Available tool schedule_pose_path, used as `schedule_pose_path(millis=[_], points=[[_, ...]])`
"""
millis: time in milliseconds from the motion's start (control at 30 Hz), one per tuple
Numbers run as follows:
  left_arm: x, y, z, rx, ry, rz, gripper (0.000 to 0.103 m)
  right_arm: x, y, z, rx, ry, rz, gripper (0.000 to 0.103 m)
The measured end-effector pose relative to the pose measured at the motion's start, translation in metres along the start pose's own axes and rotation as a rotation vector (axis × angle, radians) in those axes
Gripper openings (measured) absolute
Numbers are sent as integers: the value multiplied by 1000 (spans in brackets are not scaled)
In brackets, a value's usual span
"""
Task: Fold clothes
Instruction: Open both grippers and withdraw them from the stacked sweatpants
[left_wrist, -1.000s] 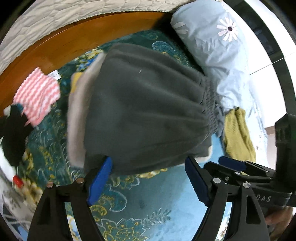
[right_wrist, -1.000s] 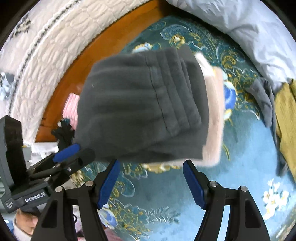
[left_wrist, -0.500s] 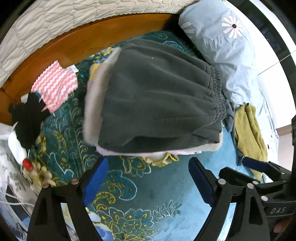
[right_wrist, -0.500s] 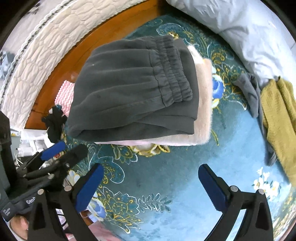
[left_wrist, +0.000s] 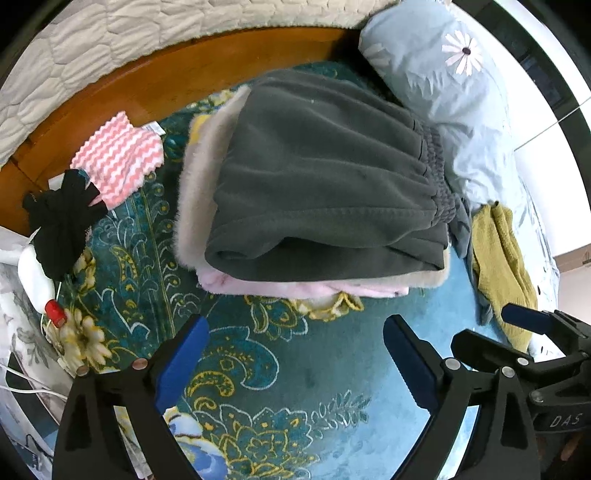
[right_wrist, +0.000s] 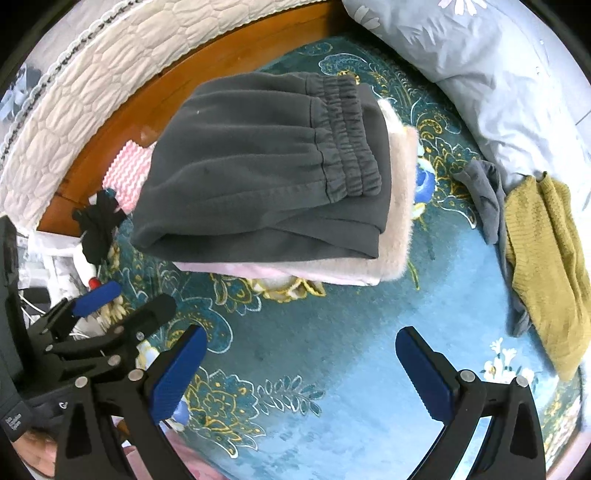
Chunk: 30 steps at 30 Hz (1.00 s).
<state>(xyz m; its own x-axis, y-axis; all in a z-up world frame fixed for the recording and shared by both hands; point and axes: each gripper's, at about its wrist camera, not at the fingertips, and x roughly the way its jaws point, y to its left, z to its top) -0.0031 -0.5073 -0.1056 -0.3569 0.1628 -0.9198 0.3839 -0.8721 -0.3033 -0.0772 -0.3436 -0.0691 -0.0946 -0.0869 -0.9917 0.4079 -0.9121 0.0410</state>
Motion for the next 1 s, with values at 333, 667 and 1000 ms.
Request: schedule_pose_path(millis=[333, 667, 1000], points=[[1, -4, -10, 38, -28, 59, 96, -10, 14, -4, -81, -17, -49, 103], [0, -1, -14, 45, -13, 70, 96, -19, 23, -10, -135, -27, -86, 103], [-5, 3, -15, 43, 1, 66, 96, -25, 29, -14, -160, -32, -104, 103]])
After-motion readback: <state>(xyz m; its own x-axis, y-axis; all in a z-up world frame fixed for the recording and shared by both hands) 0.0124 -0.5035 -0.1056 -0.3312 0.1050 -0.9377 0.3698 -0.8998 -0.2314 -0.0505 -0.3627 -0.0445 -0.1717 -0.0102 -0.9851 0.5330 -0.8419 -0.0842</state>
